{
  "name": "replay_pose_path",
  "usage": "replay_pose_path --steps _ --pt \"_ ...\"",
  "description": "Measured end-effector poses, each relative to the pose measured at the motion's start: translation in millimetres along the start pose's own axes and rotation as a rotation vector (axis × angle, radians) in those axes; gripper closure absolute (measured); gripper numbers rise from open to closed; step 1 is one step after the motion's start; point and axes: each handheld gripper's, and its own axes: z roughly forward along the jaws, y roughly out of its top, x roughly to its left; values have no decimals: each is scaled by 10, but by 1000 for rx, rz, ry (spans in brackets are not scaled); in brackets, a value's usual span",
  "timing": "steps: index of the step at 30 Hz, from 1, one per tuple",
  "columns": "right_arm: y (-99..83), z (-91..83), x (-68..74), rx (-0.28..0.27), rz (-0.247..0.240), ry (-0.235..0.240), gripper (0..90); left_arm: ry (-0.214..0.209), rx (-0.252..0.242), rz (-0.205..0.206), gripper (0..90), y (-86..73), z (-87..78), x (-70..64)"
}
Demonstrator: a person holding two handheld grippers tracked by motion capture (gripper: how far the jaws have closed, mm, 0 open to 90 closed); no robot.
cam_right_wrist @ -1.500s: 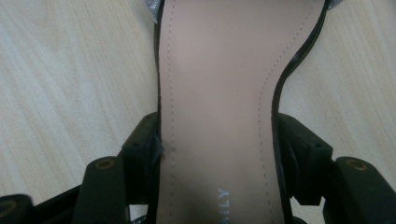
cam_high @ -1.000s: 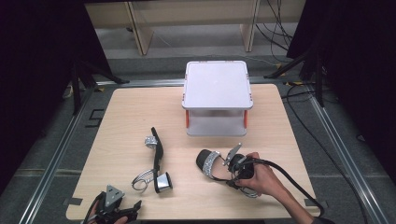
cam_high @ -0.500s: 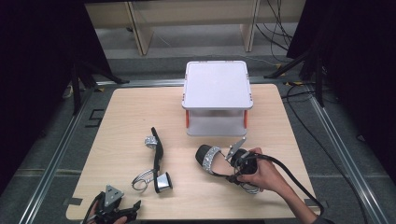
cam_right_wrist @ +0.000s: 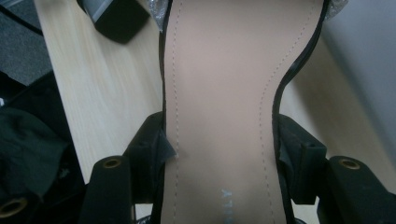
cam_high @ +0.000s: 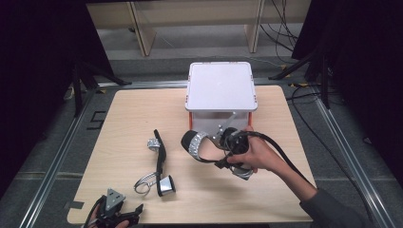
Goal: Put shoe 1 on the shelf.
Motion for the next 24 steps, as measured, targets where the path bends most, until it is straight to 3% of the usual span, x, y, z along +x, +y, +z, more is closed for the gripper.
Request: replay_pose_path --steps 4,8,15,21,22,24 --pt "288 -180 -7 -40 -8 24 428 -3 -3 -3 159 -3 1 -3" --pt "522 -334 -111 -98 33 42 428 -3 -5 -8 159 3 1 -8" --pt "872 -584 -371 -146 112 -18 428 -8 1 -2 159 -3 6 -4" --pt "1063 -692 -668 -144 205 -82 428 -11 2 -8 159 -4 2 -7" --pt "1087 -707 -713 -129 242 -92 428 -12 5 -4 159 -3 4 -3" --pt "1127 -727 -823 -121 263 -115 428 5 14 -3 159 1 10 -6"
